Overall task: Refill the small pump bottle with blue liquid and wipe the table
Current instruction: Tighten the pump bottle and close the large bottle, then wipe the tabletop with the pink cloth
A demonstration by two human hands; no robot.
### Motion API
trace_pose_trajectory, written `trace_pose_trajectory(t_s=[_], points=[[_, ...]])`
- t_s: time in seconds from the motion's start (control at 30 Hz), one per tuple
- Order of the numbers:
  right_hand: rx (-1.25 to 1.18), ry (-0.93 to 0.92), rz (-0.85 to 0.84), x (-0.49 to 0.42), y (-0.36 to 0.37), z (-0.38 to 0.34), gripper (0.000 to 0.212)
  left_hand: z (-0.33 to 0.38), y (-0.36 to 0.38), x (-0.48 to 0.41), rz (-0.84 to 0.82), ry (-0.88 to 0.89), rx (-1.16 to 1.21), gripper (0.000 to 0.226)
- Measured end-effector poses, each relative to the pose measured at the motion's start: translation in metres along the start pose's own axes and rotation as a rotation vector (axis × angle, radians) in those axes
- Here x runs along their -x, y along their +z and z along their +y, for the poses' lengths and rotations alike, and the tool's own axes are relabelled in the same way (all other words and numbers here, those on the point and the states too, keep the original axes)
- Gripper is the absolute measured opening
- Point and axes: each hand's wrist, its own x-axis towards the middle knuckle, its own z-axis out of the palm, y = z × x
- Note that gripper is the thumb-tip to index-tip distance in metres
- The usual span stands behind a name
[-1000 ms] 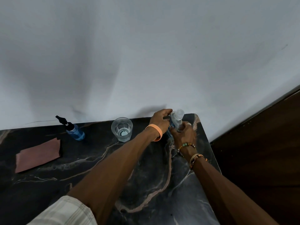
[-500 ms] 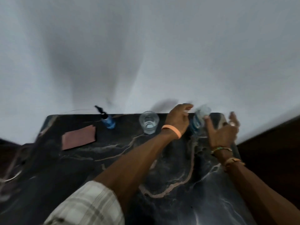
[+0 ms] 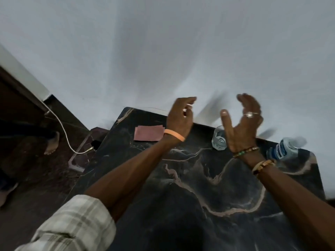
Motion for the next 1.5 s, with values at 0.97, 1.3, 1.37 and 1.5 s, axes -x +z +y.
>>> trace_pose_trajectory(t_s=[0.97,1.3,1.37,1.5], points=[[0.254,0.095,-1.114,0.095,0.235,-0.009,0.04,-0.229,-0.12,0.053,-0.239,-1.067,-0.423,0.033],[0.309,-0.231,-0.931,0.096,0.212,-0.021,0.088,-0.156,-0.125,0.045,-0.169,-1.001,0.498,0.026],[0.164,-0.168,-0.913,0.102,0.198,-0.023,0.067,-0.143,-0.13,0.046,-0.283,-1.045,0.676,0.025],[-0.001,-0.004,-0.748,0.126,0.157,-0.013,0.058,-0.129,-0.133,0.07,-0.359,-0.928,0.336,0.016]])
